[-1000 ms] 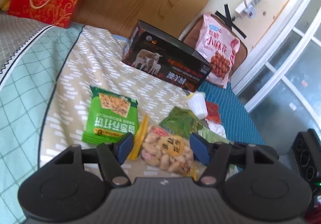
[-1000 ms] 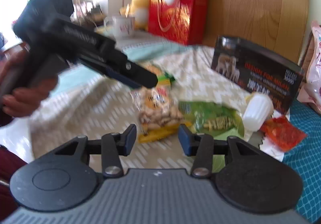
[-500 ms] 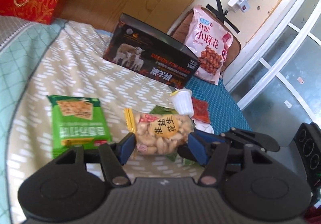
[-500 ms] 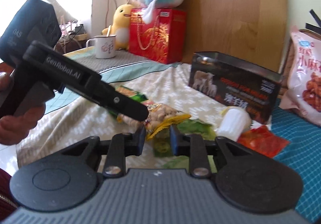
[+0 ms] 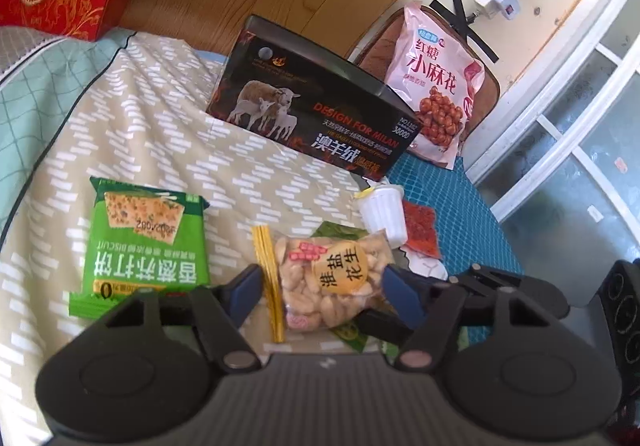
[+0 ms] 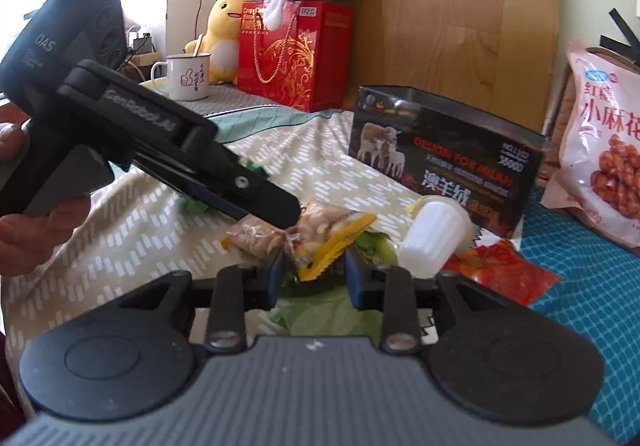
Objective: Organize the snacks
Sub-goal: 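Carry the peanut bag into the black tin and open the left gripper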
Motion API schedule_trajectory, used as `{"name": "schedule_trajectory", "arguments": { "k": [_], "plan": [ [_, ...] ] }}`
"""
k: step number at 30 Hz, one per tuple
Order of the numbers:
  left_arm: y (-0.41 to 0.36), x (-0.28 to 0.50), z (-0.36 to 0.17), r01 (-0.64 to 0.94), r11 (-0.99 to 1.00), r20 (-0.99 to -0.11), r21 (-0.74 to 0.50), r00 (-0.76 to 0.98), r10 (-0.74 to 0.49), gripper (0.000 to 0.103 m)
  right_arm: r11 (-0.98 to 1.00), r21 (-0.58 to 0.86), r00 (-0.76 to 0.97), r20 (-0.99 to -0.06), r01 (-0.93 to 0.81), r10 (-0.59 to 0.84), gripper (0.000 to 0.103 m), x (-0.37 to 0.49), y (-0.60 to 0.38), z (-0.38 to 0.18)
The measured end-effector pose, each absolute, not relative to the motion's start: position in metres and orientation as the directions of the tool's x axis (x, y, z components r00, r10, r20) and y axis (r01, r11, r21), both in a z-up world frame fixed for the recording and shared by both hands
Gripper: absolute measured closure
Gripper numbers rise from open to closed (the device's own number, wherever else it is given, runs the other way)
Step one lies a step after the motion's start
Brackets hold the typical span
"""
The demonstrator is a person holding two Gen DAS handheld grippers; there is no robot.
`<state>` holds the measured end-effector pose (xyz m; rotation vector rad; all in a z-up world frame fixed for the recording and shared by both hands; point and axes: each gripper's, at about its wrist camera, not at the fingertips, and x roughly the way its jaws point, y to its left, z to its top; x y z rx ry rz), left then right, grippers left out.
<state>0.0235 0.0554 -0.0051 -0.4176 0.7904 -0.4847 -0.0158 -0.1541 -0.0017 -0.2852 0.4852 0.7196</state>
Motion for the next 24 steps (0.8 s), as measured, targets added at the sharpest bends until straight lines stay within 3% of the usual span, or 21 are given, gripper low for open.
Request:
{"name": "schedule_trajectory", "arguments": {
  "k": [7, 20, 24],
  "plan": [
    [0.064, 0.031, 0.010, 0.261, 0.770, -0.510, -0.583, 0.619, -0.596, 0.047, 0.732, -0.094, 0.681, -0.462, -0.675, 0.569, 0.070, -0.015, -0.154, 0.008],
    [0.038, 0.115, 0.074, 0.357, 0.793, -0.408, -0.494, 0.710, -0.574, 0.046, 0.806, -0.113, 0.788, -0.326, -0.581, 0.522, 0.070, 0.064, -0.163, 0.050],
    [0.031, 0.150, 0.073, 0.325, 0.815, -0.413, -0.480, 0.736, -0.536, 0.037, 0.833, -0.068, 0.795, -0.350, -0.549, 0.495, 0.067, 0.102, -0.163, 0.050]
  ]
}}
